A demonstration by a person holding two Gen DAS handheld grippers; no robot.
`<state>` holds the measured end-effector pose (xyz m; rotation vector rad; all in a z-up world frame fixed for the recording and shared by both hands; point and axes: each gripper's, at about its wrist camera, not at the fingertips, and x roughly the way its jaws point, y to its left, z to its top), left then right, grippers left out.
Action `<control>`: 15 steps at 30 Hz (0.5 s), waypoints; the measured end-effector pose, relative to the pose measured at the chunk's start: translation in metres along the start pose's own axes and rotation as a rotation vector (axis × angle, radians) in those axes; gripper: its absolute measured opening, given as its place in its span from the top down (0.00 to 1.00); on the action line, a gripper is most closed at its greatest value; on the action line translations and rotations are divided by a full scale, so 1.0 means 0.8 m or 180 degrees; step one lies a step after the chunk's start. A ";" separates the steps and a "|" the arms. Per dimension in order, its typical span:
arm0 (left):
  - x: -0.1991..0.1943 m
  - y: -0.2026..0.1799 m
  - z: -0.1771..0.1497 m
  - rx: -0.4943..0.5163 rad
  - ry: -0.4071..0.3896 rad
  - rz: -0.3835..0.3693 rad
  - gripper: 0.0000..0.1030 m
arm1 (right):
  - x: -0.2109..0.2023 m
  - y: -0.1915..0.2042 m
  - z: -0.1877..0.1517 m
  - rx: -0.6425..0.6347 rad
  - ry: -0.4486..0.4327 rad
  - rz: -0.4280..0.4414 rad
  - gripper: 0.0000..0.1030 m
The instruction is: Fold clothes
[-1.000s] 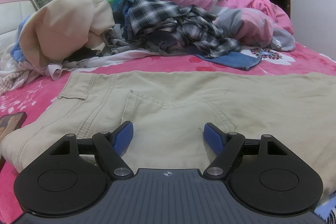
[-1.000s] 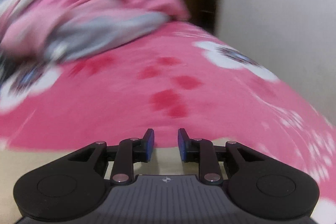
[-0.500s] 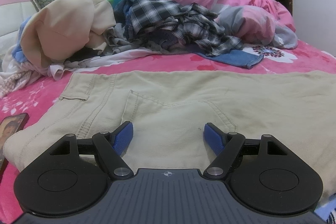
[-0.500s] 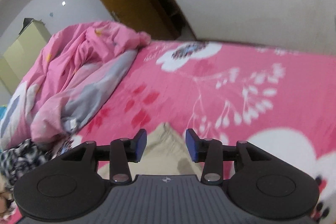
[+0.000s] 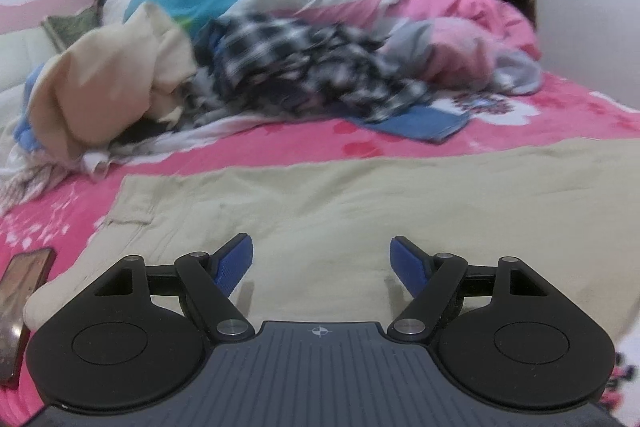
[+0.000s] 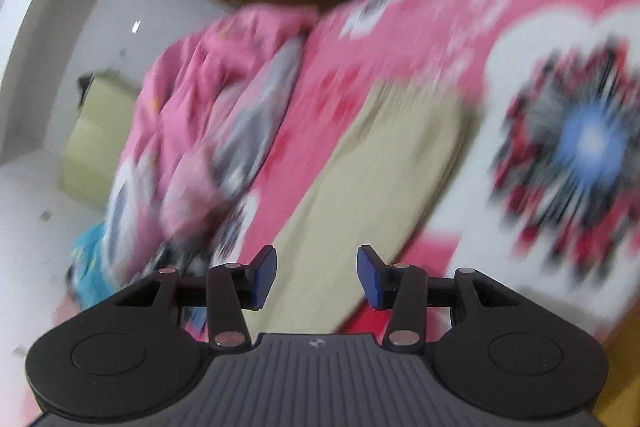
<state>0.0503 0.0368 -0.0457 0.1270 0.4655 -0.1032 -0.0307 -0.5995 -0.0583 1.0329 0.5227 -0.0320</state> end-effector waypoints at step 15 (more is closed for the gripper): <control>-0.069 -0.101 -0.010 0.0697 -0.0139 -0.1200 0.26 | 0.032 -0.023 -0.010 0.0200 -0.0303 -0.0429 0.83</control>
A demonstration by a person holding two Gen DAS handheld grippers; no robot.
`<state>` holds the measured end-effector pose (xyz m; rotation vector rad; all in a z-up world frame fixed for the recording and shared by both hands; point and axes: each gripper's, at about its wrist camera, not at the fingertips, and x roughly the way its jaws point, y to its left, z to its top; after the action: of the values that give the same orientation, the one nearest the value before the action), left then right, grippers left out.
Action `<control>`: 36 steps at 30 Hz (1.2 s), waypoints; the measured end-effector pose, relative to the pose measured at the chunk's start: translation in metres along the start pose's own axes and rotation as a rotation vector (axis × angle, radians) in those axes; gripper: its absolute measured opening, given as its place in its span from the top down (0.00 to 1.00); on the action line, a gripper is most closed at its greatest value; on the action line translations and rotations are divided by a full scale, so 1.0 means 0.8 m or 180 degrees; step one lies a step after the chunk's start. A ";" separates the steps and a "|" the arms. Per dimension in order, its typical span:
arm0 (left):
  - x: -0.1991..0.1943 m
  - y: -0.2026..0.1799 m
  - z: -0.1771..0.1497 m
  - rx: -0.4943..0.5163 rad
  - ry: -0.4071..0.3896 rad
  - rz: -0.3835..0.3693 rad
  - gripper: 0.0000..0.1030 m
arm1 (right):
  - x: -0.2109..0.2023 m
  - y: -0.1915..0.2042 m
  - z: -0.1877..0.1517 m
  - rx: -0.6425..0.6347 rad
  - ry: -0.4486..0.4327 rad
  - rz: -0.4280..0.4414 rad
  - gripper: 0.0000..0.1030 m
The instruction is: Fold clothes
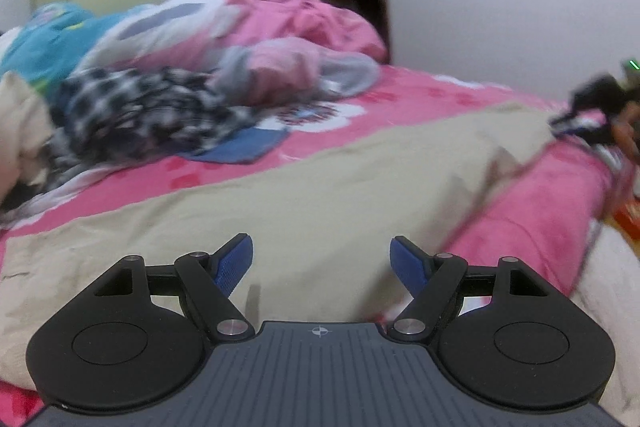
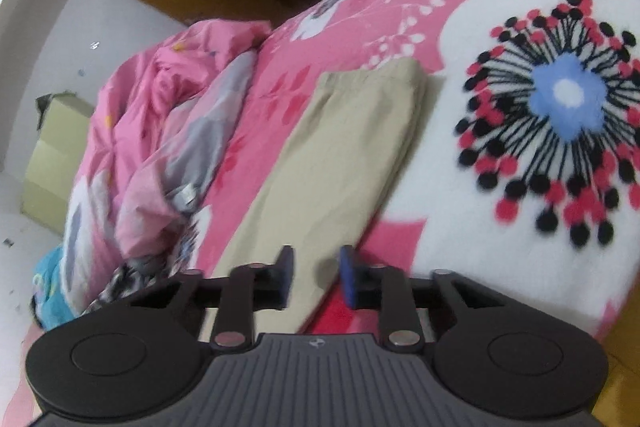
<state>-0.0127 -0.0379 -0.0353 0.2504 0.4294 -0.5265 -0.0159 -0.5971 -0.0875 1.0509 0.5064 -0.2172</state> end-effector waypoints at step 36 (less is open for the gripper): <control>0.037 -0.036 0.001 0.0353 -0.0036 -0.0070 0.61 | 0.029 0.126 -0.149 -0.0136 0.1148 0.0529 0.49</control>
<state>-0.0046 -0.0747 -0.0515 0.3495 0.3927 -0.5738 0.0099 -0.4428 -0.0679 1.0893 0.7402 0.1332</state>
